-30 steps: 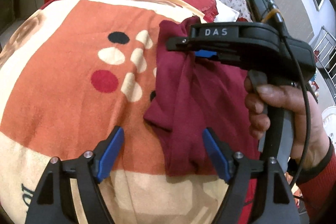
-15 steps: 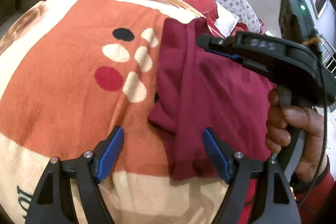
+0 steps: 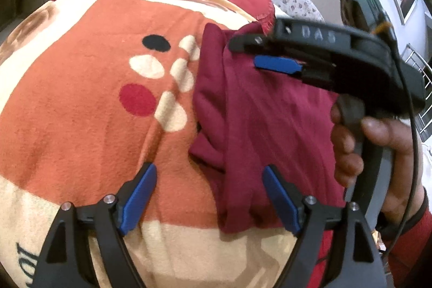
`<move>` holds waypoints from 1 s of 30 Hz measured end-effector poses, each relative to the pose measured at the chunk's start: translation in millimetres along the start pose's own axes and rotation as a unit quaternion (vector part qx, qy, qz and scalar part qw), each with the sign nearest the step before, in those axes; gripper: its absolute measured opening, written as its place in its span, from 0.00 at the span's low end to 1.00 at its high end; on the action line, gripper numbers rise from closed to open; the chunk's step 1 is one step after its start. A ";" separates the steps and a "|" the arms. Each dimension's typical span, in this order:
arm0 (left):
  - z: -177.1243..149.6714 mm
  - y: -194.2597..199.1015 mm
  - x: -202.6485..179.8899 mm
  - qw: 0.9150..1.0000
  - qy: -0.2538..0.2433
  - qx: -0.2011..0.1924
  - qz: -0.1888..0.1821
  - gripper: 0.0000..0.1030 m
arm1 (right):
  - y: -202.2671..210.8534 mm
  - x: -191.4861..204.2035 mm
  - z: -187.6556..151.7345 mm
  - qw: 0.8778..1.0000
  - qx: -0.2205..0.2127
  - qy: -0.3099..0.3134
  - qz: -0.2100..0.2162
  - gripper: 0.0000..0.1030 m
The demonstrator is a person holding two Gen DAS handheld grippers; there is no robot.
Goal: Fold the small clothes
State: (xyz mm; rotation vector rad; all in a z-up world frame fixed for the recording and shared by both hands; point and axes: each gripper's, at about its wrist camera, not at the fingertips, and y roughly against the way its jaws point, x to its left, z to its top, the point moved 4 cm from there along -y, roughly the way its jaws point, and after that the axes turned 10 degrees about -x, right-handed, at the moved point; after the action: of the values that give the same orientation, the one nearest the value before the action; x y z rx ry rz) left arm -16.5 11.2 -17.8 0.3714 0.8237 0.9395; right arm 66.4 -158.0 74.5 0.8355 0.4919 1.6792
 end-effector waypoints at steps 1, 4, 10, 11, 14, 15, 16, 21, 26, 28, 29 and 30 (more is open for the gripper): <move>-0.3 0.1 -0.2 1.000 -0.001 0.000 0.000 0.83 | -6.9 5.5 -0.6 1.000 0.013 0.004 0.002 0.78; -0.2 0.1 -1.5 1.000 -0.001 0.000 0.001 0.83 | -24.9 19.1 -5.7 0.998 0.038 0.037 -0.026 0.78; -0.7 -0.5 -3.2 1.000 -0.003 -0.001 0.003 0.85 | -35.0 27.5 -7.7 0.996 0.028 0.071 -0.052 0.86; -0.4 -0.9 -3.7 1.000 -0.005 0.000 0.003 0.86 | -35.2 26.5 -7.4 0.996 0.027 0.067 -0.049 0.86; -1.5 -0.6 -5.3 1.000 -0.009 -0.001 0.006 0.86 | -34.1 20.8 -6.0 0.997 0.025 0.054 -0.043 0.83; -1.7 -0.4 -5.5 1.000 -0.010 -0.001 0.006 0.86 | -34.0 18.7 -4.9 0.997 0.026 0.056 -0.052 0.71; -1.9 -0.2 -6.2 1.000 -0.012 -0.001 0.008 0.86 | -31.9 15.6 -4.2 0.997 0.027 0.058 -0.052 0.60; 4.1 1.5 -12.1 1.000 -0.026 -0.002 0.012 0.86 | -10.5 0.2 0.4 1.000 0.021 -0.007 0.018 0.42; 21.8 -3.6 -21.4 0.999 -0.026 -0.025 -0.001 0.86 | 19.8 -9.0 7.4 0.997 0.001 -0.043 0.063 0.40; 26.0 -15.5 -22.4 1.000 -0.021 -0.016 -0.006 0.86 | 27.4 -11.7 8.9 0.996 -0.002 -0.050 0.073 0.40; 27.0 -22.1 -22.6 1.000 -0.016 -0.007 -0.007 0.86 | 29.2 -12.4 9.2 0.996 -0.002 -0.052 0.076 0.40; 27.3 -26.5 -23.5 1.000 -0.010 -0.001 -0.013 0.86 | 30.0 -13.6 9.6 0.995 -0.001 -0.054 0.078 0.40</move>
State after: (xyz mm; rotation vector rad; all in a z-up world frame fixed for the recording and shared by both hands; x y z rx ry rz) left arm 11.5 -21.3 -5.6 0.3665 0.8068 0.9102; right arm 55.2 -180.3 98.2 0.9790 0.3584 1.7649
